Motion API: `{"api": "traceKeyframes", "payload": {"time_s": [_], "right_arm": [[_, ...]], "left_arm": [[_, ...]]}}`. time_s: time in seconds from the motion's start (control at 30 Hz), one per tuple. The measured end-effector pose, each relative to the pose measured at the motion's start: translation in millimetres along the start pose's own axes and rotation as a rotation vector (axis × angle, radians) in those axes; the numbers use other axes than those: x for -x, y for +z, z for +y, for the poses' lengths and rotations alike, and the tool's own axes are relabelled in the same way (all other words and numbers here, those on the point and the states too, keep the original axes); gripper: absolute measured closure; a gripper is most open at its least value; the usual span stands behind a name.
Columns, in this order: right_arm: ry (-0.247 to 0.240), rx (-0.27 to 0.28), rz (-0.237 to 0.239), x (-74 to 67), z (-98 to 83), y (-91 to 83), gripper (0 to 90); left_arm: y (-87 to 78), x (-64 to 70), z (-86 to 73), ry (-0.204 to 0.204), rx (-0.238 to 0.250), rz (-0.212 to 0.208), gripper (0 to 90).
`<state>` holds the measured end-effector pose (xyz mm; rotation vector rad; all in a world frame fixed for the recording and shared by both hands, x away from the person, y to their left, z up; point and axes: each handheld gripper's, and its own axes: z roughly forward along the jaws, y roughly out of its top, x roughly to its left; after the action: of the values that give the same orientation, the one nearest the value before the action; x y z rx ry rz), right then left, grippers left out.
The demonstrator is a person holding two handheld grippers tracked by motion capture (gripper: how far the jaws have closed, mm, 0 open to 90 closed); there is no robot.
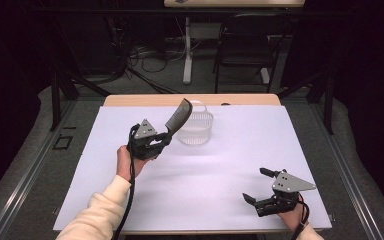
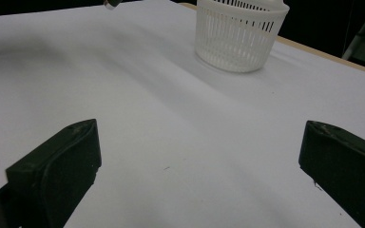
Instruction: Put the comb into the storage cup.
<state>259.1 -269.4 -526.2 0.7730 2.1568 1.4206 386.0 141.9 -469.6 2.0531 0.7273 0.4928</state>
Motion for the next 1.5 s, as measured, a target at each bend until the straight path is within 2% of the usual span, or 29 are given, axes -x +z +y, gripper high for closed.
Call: {"api": "traceKeyframes", "payload": {"time_s": [0.77, 1.5], "right_arm": [[0.006, 0.000, 0.003, 0.2, -0.2, 0.6, 0.0], [0.006, 0.000, 0.003, 0.4, -0.4, 1.0, 0.0]], "left_arm": [[7.7, -5.6, 16.5, 0.028, 0.019, 0.001, 72.5], [16.9, -16.2, 26.7, 0.035, 0.034, -0.008, 72.5]]}}
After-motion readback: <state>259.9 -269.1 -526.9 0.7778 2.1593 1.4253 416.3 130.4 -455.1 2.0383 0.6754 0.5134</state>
